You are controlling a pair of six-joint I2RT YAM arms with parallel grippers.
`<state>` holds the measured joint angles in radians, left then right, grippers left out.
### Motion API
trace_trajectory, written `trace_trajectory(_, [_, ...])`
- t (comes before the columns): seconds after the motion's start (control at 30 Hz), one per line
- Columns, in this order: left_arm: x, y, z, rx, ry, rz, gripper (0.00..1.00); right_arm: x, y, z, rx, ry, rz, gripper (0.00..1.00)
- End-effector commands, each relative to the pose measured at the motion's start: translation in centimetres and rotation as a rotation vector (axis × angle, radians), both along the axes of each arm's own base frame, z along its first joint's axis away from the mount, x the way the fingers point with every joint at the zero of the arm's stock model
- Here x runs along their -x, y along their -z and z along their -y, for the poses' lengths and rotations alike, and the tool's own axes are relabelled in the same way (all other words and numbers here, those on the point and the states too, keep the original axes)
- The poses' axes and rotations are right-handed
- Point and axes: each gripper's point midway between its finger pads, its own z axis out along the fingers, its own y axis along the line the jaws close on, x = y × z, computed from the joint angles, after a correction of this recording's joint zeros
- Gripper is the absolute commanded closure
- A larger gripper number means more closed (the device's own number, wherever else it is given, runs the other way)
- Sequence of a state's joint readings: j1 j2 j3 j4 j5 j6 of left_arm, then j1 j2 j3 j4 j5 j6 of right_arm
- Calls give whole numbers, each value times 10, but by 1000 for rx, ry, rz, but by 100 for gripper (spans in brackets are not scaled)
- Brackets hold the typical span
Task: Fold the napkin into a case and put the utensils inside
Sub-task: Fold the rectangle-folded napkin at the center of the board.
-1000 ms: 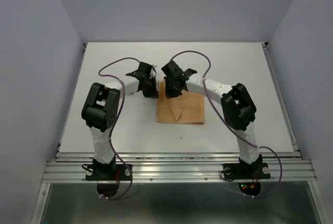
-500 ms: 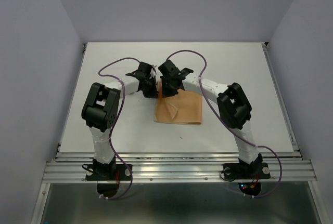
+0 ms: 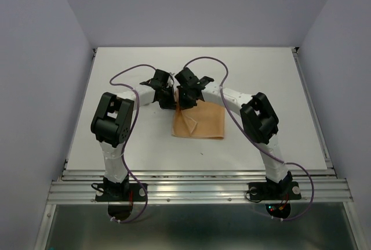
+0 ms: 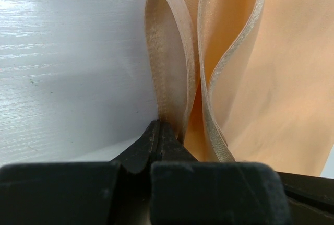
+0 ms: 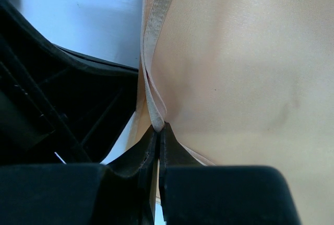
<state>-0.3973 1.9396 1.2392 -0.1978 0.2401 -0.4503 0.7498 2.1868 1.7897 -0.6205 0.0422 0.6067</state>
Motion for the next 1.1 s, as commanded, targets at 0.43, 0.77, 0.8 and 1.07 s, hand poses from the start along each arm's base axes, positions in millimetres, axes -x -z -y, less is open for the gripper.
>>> trace_trajectory(0.43, [27,24,-14,-75,9,-93,100,-6,-29,-28,-83,-37,49,99])
trace_trajectory(0.77, [27,24,-14,-73,9,-92,100,-8,-28,-31,-89,-37,52,99])
trace_trajectory(0.8, [27,24,-14,-73,9,-90,100,-5,-30,-35,-106,-52,40,99])
trace_trajectory(1.07, [27,23,-14,-74,6,-88,100,-6,-25,-41,-144,-55,41,94])
